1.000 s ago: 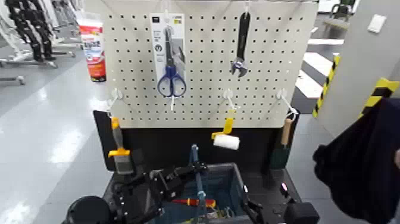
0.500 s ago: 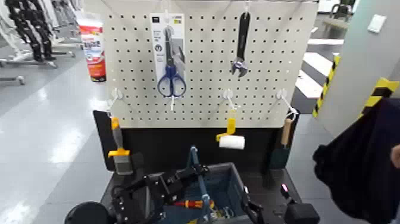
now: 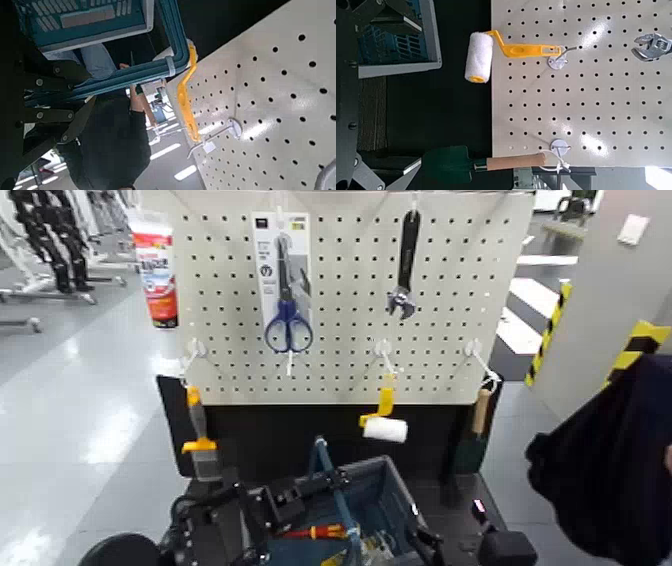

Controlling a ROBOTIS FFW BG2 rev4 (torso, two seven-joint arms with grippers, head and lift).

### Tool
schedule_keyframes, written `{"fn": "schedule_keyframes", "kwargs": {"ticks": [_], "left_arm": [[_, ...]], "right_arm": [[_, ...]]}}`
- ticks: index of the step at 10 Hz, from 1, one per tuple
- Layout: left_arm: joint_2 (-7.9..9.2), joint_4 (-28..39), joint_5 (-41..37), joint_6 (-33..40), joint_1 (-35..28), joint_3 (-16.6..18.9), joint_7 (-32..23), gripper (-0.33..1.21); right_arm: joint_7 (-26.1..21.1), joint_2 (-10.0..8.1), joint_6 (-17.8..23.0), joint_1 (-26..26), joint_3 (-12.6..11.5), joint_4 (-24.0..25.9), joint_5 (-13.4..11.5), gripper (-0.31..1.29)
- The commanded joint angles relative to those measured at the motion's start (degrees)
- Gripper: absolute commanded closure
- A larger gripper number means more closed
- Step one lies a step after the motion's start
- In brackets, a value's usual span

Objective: Grasp the handle of the crate.

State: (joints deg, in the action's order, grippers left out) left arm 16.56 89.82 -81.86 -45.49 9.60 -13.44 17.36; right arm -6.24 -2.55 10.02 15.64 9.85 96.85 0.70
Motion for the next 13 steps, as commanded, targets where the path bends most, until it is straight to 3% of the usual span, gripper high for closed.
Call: {"fn": "schedule_keyframes", "kwargs": {"ticks": [1, 4, 13], "left_arm": [[1.55, 4.0, -3.0, -2.0, -1.8, 0.5, -2.3, 1.18], [4.45, 7.2, -6.9, -2.6, -3.0, 1.0, -3.7, 1.18], [4.1, 9.1, -10.2, -2.5, -4.5, 1.8, -4.6, 1.18]], "right_arm": [[-0.1, 0.09, 0.0, 0.0, -0.1, 0.1, -0.1, 0.14], [-0.1, 0.18, 0.2, 0.0, -0.2, 0.0, -0.4, 0.14], [-0.4, 0.44, 1.2, 0.0, -0.3, -0.4, -1.4, 0.15]]}}
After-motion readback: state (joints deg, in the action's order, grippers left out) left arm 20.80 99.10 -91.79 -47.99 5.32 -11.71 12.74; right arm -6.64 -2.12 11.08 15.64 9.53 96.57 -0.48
